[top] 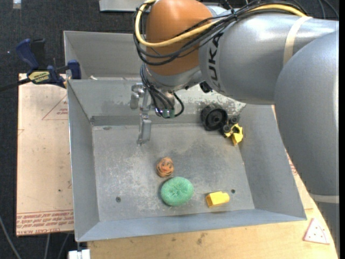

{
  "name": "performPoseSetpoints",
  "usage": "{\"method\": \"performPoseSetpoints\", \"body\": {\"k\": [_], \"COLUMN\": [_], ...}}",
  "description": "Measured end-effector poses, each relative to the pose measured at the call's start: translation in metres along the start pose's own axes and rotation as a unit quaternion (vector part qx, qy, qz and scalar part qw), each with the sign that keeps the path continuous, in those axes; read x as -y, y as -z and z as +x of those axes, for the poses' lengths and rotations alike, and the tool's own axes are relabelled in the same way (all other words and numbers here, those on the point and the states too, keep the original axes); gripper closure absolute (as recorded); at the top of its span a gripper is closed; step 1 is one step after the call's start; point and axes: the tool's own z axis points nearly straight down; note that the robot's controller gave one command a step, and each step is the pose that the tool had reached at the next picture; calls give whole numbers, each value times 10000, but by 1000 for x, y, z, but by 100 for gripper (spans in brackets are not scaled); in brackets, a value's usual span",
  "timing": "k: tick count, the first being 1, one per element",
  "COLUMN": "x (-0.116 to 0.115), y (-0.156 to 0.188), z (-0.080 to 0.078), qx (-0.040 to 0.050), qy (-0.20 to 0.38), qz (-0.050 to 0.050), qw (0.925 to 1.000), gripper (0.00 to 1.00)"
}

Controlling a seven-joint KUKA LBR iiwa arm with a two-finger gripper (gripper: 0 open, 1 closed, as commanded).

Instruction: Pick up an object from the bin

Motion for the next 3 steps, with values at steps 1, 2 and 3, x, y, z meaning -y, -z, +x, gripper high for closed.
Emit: {"method": "performPoseSetpoints", "body": {"k": [1, 2, 3], "x": [1, 31, 57], "y": [5, -10, -37], "z": [-2, 41, 67], "qx": [41, 49, 37], "qy": [-15, 381, 59], "qz": [-7, -6, -3], "qw": [10000, 9993, 10000], "gripper": [0, 0, 0]}}
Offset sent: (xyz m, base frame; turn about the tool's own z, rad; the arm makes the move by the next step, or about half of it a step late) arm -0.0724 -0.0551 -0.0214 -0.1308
